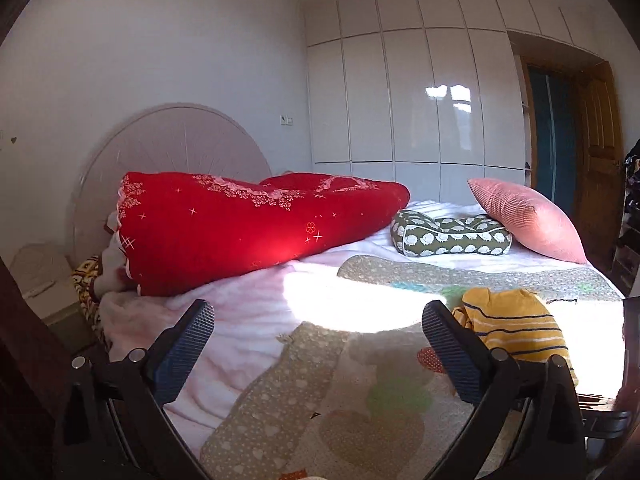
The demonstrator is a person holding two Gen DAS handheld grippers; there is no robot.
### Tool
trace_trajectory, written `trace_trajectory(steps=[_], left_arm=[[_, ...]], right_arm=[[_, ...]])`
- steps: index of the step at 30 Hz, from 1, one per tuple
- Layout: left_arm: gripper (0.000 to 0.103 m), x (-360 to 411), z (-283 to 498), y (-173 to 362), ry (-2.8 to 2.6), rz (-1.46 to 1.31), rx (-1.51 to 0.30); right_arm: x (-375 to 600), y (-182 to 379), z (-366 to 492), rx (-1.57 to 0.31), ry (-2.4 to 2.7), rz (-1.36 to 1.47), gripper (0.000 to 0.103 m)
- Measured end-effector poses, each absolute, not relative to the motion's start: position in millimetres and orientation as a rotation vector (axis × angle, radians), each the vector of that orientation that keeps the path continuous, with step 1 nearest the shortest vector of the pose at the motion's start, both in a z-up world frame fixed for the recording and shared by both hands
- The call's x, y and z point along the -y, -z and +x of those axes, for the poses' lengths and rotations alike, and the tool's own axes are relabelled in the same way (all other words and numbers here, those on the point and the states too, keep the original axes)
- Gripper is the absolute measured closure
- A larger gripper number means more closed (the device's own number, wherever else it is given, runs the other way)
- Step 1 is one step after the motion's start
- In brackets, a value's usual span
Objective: Fold small clothes
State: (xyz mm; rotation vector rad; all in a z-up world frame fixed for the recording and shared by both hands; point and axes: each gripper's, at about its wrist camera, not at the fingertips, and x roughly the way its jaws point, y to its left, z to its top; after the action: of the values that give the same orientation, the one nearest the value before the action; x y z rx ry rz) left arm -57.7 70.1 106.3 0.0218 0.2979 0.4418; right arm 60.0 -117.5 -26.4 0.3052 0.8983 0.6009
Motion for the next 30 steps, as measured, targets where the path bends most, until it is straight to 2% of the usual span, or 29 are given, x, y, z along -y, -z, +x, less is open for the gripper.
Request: trace_trajectory(steps=[2,4,6,7,14,30], left_arm=[[0.000,-51.7,-65.7,-104.1,-0.456,0.072,-0.287],[0.000,-33.7,-72.6,-99.4,-0.402,0.086,-0.303],[0.000,-18.9,-72.0,-90.9,-0.326,0.073,-0.361],[0.000,-11.3,-71.0,-86.1,-0.289,0.073,-0.398],[0.000,27.9,-63.6,-54.5,-0.109,0.071,-0.613],[0.000,33.0,-55.1,-26.2,-0.048,0.035,-0.754]], right_arm=[[137.0,10.6,30.2,-0.813,-0.521,0.262,0.045],[151.0,-2.7,0.9,-0.721,-0.371,0.182,0.032],[165.3,-10.5,-25.7,-0.622,-0.198,0.114,0.002],[173.7,-10.2,-36.2,-0.576,-0.136,0.105,0.000],[231.7,1.6,-43.6,-0.641,0.030,0.190,0.000],[208.5,20.1,-41.0,-0.728,0.035,0.172,0.000]])
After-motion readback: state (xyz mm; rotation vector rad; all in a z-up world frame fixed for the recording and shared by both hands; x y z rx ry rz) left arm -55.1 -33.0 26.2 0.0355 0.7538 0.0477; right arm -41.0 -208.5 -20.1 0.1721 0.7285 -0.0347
